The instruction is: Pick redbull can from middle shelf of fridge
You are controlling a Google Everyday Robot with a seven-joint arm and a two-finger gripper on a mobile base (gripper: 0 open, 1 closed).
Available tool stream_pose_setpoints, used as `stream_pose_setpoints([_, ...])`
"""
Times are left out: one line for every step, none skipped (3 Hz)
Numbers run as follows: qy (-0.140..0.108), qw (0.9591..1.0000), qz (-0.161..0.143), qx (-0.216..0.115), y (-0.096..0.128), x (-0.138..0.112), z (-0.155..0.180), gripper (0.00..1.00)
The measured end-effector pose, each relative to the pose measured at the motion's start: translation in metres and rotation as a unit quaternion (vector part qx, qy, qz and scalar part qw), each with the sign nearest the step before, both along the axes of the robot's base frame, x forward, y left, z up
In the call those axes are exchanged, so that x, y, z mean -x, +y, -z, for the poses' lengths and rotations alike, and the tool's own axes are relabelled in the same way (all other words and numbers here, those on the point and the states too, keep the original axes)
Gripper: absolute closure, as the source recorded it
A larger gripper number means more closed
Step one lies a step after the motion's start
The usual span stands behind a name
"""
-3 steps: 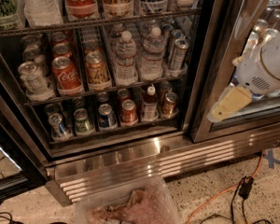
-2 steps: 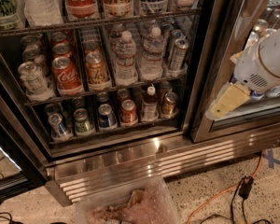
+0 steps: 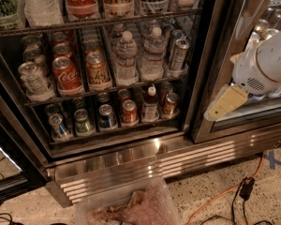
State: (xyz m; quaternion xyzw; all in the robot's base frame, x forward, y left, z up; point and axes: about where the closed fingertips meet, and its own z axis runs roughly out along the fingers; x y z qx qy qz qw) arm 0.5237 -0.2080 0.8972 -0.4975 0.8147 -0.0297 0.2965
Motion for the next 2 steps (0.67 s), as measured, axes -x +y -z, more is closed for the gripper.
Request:
stream_pose_setpoints([-0.015, 0.9987, 0.024, -0.043, 0.002, -0.019, 0.013, 0.00])
stream_pose_setpoints([-0.021, 0.9959, 0.027, -0.084, 0.016, -0.040, 0.029, 0.00])
